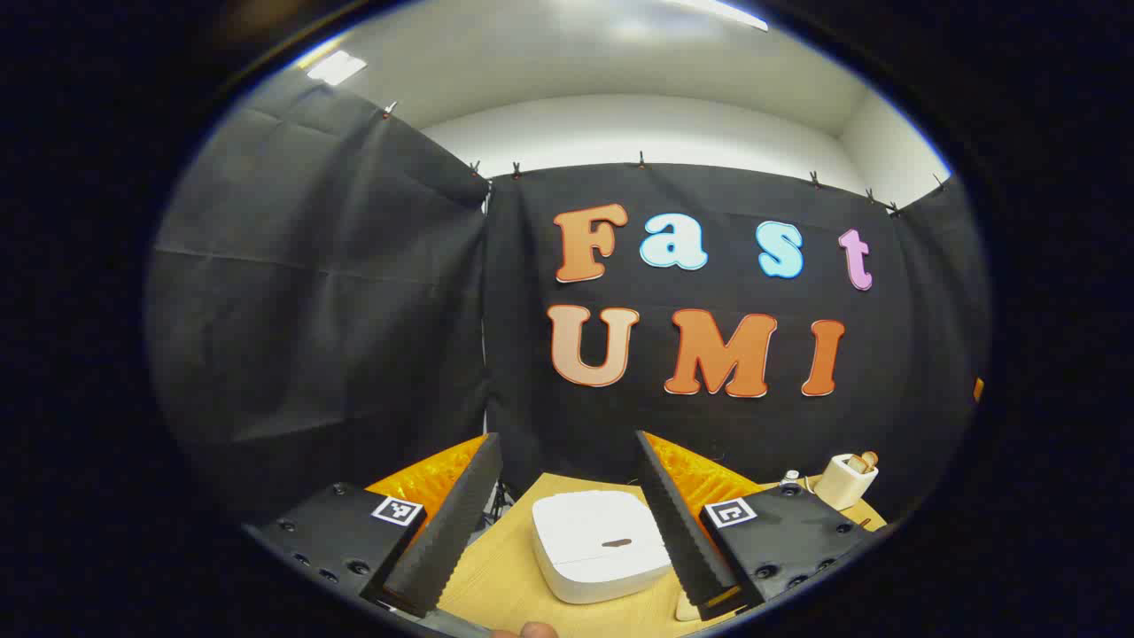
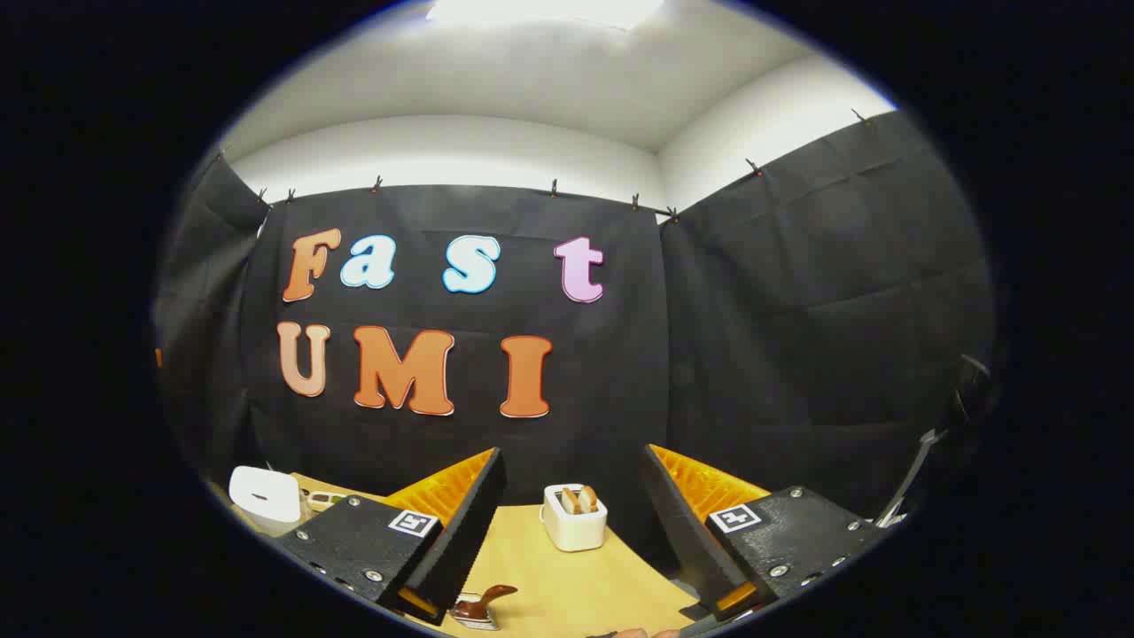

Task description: Close the left gripper, press the button to open the rice cooker; take a wooden spoon from the chopstick holder with the right hand, scoop a spoonful of rice and pour it into the rice cooker, then put the wooden spoon back into the chopstick holder.

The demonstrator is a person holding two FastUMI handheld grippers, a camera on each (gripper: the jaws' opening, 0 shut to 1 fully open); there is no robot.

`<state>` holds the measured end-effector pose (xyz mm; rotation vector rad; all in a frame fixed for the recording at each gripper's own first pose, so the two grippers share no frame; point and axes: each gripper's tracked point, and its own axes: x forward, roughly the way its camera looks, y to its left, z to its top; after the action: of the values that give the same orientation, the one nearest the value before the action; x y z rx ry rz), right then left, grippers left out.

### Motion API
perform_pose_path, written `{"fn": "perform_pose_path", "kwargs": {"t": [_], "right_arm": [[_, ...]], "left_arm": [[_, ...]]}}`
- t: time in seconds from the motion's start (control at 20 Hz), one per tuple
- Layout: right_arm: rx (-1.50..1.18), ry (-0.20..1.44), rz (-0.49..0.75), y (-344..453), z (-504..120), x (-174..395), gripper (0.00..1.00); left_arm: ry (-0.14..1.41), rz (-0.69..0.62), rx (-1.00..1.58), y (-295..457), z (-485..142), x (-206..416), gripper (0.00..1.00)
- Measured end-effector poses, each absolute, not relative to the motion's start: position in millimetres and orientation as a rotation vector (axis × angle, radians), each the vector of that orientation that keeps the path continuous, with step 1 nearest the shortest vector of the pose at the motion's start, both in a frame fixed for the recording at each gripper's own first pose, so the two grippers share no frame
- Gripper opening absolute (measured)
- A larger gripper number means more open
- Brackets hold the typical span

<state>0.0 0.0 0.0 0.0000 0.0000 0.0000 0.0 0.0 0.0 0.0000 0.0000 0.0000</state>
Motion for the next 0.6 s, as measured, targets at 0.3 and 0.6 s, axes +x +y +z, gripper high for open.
{"fn": "perform_pose_path", "kwargs": {"t": [0.3, 0.6], "right_arm": [[0.034, 0.092, 0.022, 6.8, -18.3, 0.5, 0.96], [0.017, 0.105, -0.018, 1.9, -19.0, -12.3, 0.96]], "left_arm": [[0.003, -0.020, 0.010, -8.0, -5.5, -3.4, 1.00], [-0.009, -0.078, -0.016, -25.2, 0.2, -0.9, 1.00]]}}
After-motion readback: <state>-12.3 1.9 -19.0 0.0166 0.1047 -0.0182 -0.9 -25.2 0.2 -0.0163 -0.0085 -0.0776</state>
